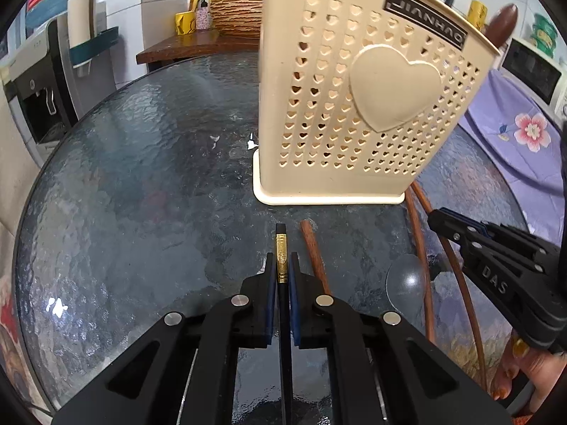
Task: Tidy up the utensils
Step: 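Close the left gripper on the black chopstick while the right grasps a brown chopstick, then lift both chopsticks and lower them into the cream holder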
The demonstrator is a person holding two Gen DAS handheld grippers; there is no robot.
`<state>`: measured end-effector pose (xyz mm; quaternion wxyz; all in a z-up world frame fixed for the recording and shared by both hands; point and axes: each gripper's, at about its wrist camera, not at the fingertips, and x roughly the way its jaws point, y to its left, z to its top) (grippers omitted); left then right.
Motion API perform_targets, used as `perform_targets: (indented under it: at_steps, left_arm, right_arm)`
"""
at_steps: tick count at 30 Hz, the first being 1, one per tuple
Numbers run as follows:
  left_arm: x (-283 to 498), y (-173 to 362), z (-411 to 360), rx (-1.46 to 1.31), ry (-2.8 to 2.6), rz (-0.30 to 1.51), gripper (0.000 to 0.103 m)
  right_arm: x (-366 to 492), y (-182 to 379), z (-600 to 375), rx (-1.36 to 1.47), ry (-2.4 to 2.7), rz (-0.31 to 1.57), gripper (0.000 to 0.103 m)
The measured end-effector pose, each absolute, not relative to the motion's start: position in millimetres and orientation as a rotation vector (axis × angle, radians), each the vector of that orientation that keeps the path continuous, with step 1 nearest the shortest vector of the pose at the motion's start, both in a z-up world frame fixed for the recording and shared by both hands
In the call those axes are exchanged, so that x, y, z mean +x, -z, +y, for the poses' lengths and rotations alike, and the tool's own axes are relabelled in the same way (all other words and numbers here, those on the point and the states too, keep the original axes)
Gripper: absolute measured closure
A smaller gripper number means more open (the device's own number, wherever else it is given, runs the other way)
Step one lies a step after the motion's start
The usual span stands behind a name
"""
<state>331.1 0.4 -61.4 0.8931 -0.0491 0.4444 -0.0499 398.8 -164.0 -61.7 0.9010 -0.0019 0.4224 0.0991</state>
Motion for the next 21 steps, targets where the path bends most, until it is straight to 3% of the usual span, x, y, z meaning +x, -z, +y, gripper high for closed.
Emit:
perform_targets:
  at_steps: [8, 21]
  left_arm:
    - [320.0, 45.3, 11.5, -0.155, 0.125, 0.871, 0.096]
    - [265.5, -36.0, 12.8, -0.169, 0.209, 0.643, 0.096]
  right_arm:
    - [374.5, 39.0, -179.8, 0.098, -0.285, 0.788, 0.096]
    - [307.5, -44.6, -202.7, 0.125, -0.404, 0.559, 0.096]
